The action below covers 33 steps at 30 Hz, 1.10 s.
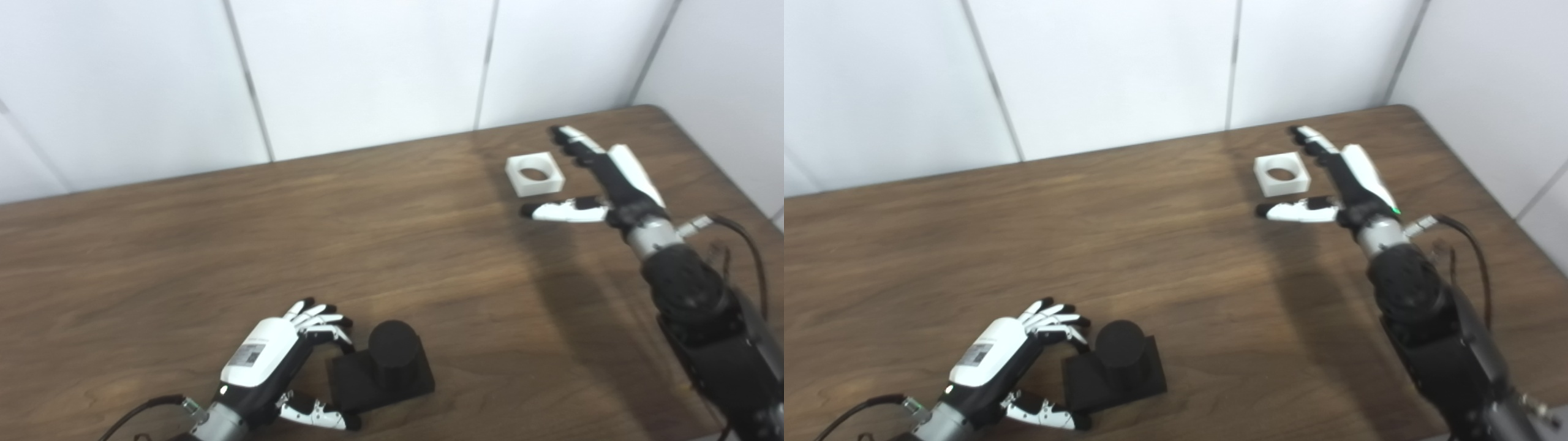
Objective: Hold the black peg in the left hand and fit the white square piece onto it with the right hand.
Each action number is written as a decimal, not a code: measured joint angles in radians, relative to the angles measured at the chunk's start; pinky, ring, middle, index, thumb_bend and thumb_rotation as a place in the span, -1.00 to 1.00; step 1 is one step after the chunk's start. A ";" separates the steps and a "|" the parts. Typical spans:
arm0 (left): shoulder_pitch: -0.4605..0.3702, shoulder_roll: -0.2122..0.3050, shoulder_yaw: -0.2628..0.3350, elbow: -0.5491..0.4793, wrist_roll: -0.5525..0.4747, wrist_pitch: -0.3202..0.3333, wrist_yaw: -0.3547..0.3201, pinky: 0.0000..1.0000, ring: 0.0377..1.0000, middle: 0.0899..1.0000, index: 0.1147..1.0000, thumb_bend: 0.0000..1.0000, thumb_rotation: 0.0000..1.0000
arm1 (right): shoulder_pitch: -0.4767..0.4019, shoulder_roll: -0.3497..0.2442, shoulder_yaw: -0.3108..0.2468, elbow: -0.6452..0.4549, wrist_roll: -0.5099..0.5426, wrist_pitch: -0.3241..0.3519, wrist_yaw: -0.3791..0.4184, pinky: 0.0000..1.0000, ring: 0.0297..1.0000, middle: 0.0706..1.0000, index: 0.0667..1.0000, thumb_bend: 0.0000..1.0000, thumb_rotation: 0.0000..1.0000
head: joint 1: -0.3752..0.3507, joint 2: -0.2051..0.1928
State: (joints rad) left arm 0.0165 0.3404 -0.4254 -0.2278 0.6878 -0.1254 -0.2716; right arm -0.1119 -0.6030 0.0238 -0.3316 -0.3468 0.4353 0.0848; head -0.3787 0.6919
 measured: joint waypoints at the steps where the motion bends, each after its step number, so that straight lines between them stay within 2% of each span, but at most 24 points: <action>1: 0.000 0.000 -0.001 -0.001 0.007 0.000 0.002 1.00 0.79 0.57 -0.16 0.03 -0.91 | -0.023 -0.031 0.022 0.014 -0.027 -0.001 0.022 0.83 0.97 0.88 0.84 0.77 -0.49 | 0.000 0.000; 4: 0.002 0.000 -0.004 -0.008 0.023 0.000 0.004 1.00 0.78 0.57 -0.16 0.03 -0.91 | -0.092 -0.103 0.067 0.064 -0.114 -0.002 0.087 0.97 1.00 0.93 0.85 0.80 -0.51 | -0.032 -0.018; 8: 0.005 0.000 -0.004 -0.013 0.030 0.000 0.011 1.00 0.79 0.56 -0.16 0.03 -0.91 | -0.181 -0.161 0.114 0.134 -0.185 0.000 0.174 1.00 1.00 0.96 0.85 0.81 -0.54 | -0.040 -0.023; 19: 0.010 0.001 -0.006 -0.013 0.030 -0.001 0.019 1.00 0.81 0.57 -0.16 0.03 -0.91 | -0.352 -0.177 0.213 0.327 -0.312 0.005 0.335 1.00 1.00 1.00 0.89 0.88 -0.54 | -0.055 -0.054; 26: 0.012 0.001 -0.009 -0.013 0.030 -0.004 0.025 1.00 0.80 0.57 -0.16 0.03 -0.91 | -0.464 -0.177 0.301 0.438 -0.391 -0.009 0.422 1.00 1.00 1.00 0.88 0.93 -0.53 | -0.025 -0.097; 31: 0.016 0.001 -0.013 -0.013 0.031 -0.005 0.037 1.00 0.80 0.57 -0.16 0.03 -0.91 | -0.520 -0.173 0.356 0.501 -0.455 -0.009 0.471 1.00 1.00 1.00 0.83 0.96 -0.53 | -0.015 -0.095; 33: 0.016 0.001 -0.014 -0.013 0.032 -0.005 0.038 1.00 0.79 0.57 -0.16 0.03 -0.91 | -0.535 -0.169 0.370 0.514 -0.471 -0.007 0.494 1.00 1.00 1.00 0.82 0.98 -0.53 | -0.005 -0.077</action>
State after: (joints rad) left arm 0.0330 0.3410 -0.4393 -0.2408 0.7201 -0.1300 -0.2333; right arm -0.6467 -0.7721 0.3935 0.1823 -0.8181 0.4279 0.5784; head -0.3836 0.6151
